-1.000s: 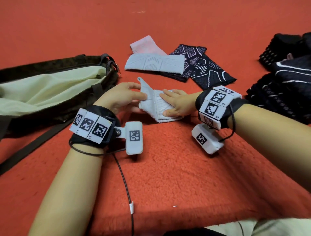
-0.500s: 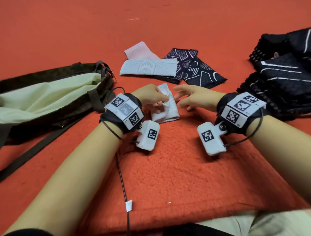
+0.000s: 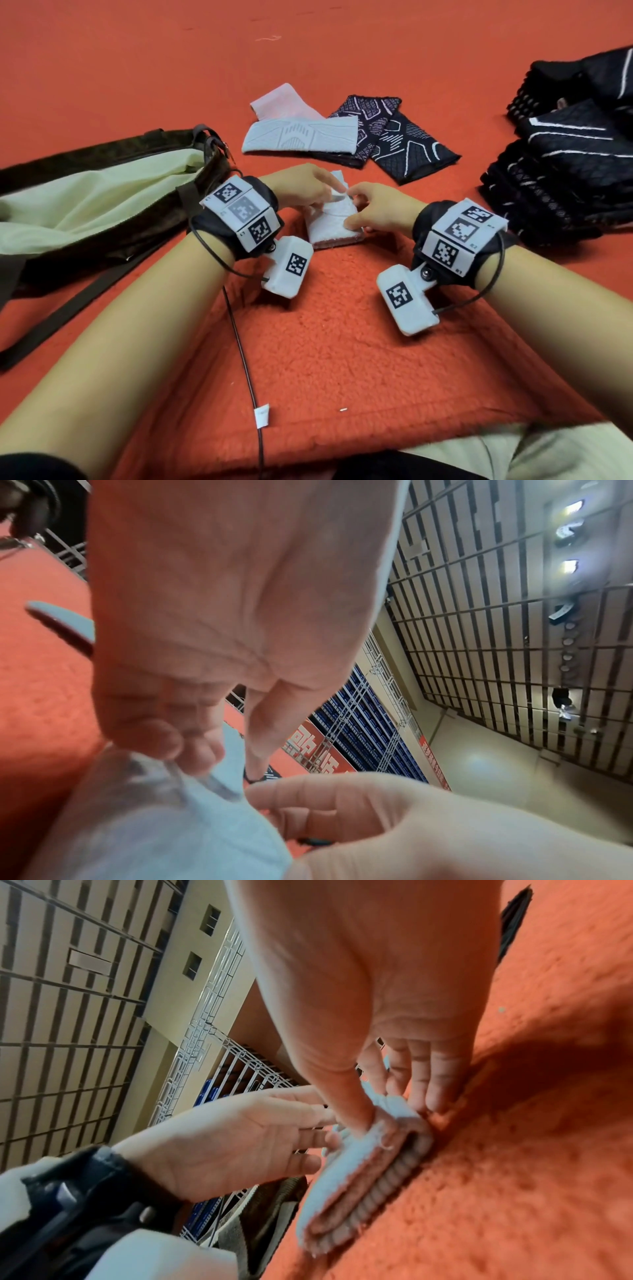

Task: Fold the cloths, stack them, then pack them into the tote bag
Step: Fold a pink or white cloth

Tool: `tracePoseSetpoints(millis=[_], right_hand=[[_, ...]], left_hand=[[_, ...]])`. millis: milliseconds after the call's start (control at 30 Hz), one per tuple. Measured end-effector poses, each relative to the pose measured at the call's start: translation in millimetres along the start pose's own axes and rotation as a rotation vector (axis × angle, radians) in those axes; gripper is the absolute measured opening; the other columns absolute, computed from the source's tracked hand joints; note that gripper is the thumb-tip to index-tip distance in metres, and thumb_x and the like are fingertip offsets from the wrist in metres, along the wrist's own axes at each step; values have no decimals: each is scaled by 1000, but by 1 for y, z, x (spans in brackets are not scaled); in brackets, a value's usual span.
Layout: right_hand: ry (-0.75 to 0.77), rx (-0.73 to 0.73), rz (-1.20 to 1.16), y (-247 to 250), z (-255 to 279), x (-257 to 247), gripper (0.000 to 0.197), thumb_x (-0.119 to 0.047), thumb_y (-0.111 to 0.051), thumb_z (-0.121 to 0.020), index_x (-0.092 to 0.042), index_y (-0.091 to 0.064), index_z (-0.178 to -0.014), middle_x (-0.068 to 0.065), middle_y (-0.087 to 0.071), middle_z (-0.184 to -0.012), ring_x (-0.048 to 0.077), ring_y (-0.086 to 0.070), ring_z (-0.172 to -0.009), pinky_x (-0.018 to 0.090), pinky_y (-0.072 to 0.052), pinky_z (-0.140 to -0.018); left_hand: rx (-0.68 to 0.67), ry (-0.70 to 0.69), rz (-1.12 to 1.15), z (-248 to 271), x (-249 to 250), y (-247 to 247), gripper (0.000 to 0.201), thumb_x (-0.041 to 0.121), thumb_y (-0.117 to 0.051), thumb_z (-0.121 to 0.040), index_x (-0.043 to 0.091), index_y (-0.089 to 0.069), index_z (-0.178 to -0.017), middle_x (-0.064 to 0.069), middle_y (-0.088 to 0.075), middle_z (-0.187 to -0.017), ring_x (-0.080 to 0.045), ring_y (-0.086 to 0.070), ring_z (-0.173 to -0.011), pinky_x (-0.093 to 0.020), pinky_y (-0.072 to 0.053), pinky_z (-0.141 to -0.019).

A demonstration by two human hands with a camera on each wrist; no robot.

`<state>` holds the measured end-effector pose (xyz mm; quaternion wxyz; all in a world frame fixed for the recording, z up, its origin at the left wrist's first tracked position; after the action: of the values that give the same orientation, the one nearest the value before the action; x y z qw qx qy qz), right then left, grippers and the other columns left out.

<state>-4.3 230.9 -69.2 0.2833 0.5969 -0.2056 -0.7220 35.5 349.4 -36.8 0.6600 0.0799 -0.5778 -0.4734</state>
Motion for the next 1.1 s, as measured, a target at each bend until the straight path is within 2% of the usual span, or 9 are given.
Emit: tracePoseSetpoints(millis=[100, 200, 333, 467, 600, 700, 767, 867, 1100], right_hand=[[5, 0, 4, 0, 1, 2, 61, -4, -66, -78, -6, -43, -134, 2, -49, -108, 15, -52, -68, 21, -42, -59], [13, 26, -12, -1, 2, 5, 64, -2, -66, -77, -6, -42, -136, 2, -50, -104, 17, -53, -84, 23, -45, -66], [22, 54, -10, -4, 3, 8, 63, -2, -66, -75, -8, -45, -135, 2, -52, -101, 17, -53, -87, 28, -46, -73], [1, 54, -42, -5, 2, 11, 60, 0, -65, -75, -7, -46, -131, 3, -53, -98, 18, -54, -84, 34, -49, -78], [1, 43, -67, -4, 3, 11, 56, 3, -64, -74, -9, -49, -127, -1, -52, -90, 14, -52, -73, 31, -50, -72], [9, 37, -136, -5, 7, 10, 54, 7, -62, -76, -9, -49, -126, 0, -50, -88, 9, -48, -63, 24, -46, -61], [4, 51, -180, -5, 9, 10, 54, 8, -61, -76, -8, -48, -126, -2, -50, -83, 10, -48, -60, 23, -46, -57], [-8, 80, -261, -5, 12, 13, 52, 10, -59, -76, -6, -48, -125, -3, -49, -78, 14, -49, -60, 24, -45, -53], [20, 261, -345, 16, 27, 21, 36, 7, -59, -77, -13, -60, -107, 3, -57, -83, 15, -54, -64, 31, -50, -61]], left_hand=[[149, -49, -120, -6, 4, 15, 33, 10, -52, -92, 12, -56, -124, -3, -55, -115, -13, -52, -101, -20, -36, -80], [119, -17, -289, -14, 3, 14, 44, 21, -51, -93, 13, -45, -136, -7, -45, -140, -21, -45, -126, -24, -33, -98], [-99, 50, -474, -18, 1, -6, 42, 21, -40, -98, 5, -40, -137, -12, -48, -136, -27, -49, -121, -31, -37, -99], [-74, 84, -602, -17, 8, -8, 40, 22, -34, -98, 2, -42, -132, -22, -45, -133, -35, -47, -119, -37, -38, -100], [-36, 63, -695, -20, 16, -5, 34, 18, -37, -98, -1, -51, -123, -20, -53, -128, -32, -51, -115, -32, -39, -92], [-54, 114, -563, -14, 14, -5, 24, 14, -40, -99, -1, -58, -101, -24, -62, -103, -25, -56, -78, -17, -46, -59], [-25, 151, -469, -13, 12, -4, 30, 15, -37, -100, -7, -55, -110, -15, -61, -107, -23, -57, -83, -19, -39, -51], [113, 121, -371, -16, 17, 3, 39, 21, -32, -101, -5, -53, -121, -19, -55, -127, -31, -53, -115, -30, -40, -78], [250, 94, -311, -15, 37, 5, 49, 29, -26, -98, 1, -41, -135, -25, -33, -143, -40, -36, -129, -45, -30, -109]])
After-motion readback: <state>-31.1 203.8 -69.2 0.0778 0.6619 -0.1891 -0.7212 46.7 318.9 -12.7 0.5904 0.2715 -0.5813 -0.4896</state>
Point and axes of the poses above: each hand's wrist, its own z-axis away from the middle knuckle, its own y-axis out of the back of the hand, x = y × z, the point moved 4 cm from there along -z, towards the middle knuckle
